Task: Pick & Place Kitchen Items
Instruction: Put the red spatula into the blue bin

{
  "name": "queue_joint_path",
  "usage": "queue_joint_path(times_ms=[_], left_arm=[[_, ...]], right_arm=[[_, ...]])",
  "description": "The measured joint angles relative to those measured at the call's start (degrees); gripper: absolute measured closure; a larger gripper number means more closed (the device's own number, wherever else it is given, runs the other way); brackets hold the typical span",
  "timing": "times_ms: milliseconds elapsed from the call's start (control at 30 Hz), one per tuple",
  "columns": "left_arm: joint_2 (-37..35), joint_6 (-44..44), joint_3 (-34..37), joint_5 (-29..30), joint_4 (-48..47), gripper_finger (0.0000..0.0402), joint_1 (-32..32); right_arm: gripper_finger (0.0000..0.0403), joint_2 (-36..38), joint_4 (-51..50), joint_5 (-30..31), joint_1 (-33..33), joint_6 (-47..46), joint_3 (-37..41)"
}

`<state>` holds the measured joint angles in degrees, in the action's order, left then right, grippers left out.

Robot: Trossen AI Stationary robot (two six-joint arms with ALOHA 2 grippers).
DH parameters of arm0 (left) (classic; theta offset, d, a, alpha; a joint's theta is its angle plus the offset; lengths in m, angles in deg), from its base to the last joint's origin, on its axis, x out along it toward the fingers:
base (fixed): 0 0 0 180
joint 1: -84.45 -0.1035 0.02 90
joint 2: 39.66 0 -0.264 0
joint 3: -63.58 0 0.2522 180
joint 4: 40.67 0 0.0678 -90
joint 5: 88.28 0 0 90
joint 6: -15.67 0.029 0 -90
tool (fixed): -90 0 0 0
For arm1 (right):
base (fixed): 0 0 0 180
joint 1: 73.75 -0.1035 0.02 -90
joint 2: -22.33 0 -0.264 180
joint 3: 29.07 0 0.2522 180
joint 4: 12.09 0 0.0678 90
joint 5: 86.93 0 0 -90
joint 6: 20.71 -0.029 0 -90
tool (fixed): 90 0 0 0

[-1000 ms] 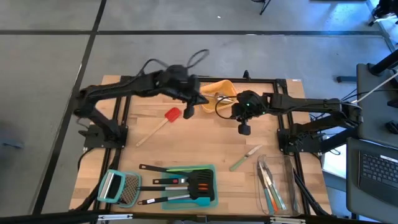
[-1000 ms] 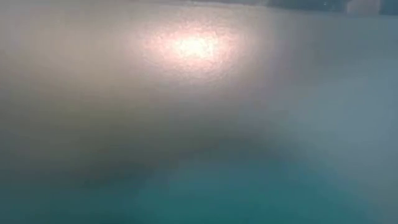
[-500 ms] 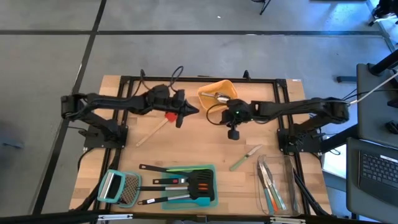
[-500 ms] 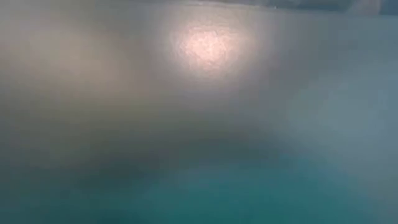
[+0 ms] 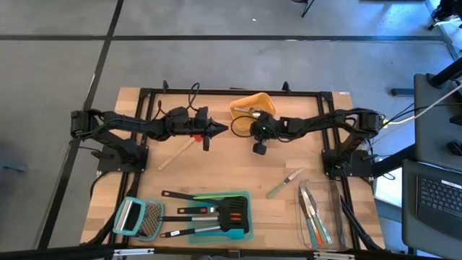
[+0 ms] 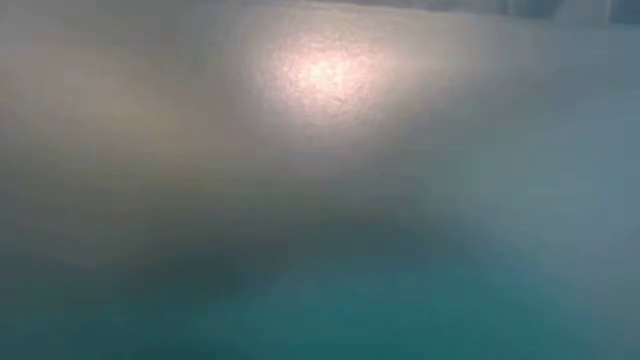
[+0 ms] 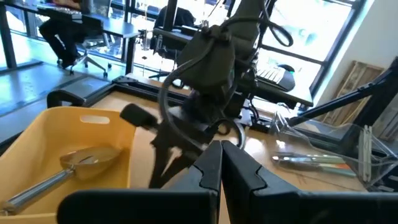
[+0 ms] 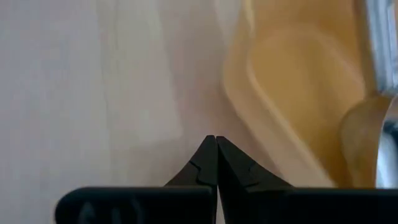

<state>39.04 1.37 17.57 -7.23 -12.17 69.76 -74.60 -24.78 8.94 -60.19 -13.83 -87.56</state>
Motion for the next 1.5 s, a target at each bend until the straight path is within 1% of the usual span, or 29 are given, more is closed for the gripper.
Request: queue_joint_path(times_ms=[100, 367, 533, 633, 833, 900, 1033, 1300, 1500], left_arm=[[0.0, 0.1, 0.0, 0.0, 0.0, 0.04, 0.4], [0.0, 0.9, 0.0, -1.1, -0.5, 0.04, 0.5], [0.0, 1.2, 0.0, -1.5, -0.4, 0.04, 0.5], [0.0, 1.4, 0.0, -1.5, -0.6, 0.04, 0.5], [0.0, 1.6, 0.0, -2.7, -1.0, 0.04, 0.3], [0.0, 1.6, 0.0, -2.7, -1.0, 0.04, 0.3], [0.0, 1.6, 0.0, -2.7, -1.0, 0.04, 0.3], [0.0, 1.6, 0.0, -2.7, -1.0, 0.04, 0.3], [0.0, 1.6, 0.0, -4.9, -1.0, 0.04, 0.3]], right_arm=[[0.0403, -2.4, 2.4, 1.9, 0.2, 1.2, -1.4], [0.0403, -7.4, 3.1, 2.0, 3.3, 3.6, -5.6], [0.0403, -8.2, 2.9, 1.5, 5.7, 5.0, -8.0], [0.0403, -8.2, 3.0, -1.2, 7.1, 5.8, -9.2], [0.0403, -8.2, 3.2, -2.0, 9.5, 6.5, -10.6], [0.0403, -8.2, 3.1, -3.3, 10.1, 6.5, -10.7], [0.0403, -8.8, 3.0, -4.0, 10.1, 6.5, -10.7], [0.0403, -12.3, 3.6, -4.2, 10.2, 6.0, -10.7], [0.0403, -12.5, 2.8, -4.5, 7.6, 5.9, -10.7]])
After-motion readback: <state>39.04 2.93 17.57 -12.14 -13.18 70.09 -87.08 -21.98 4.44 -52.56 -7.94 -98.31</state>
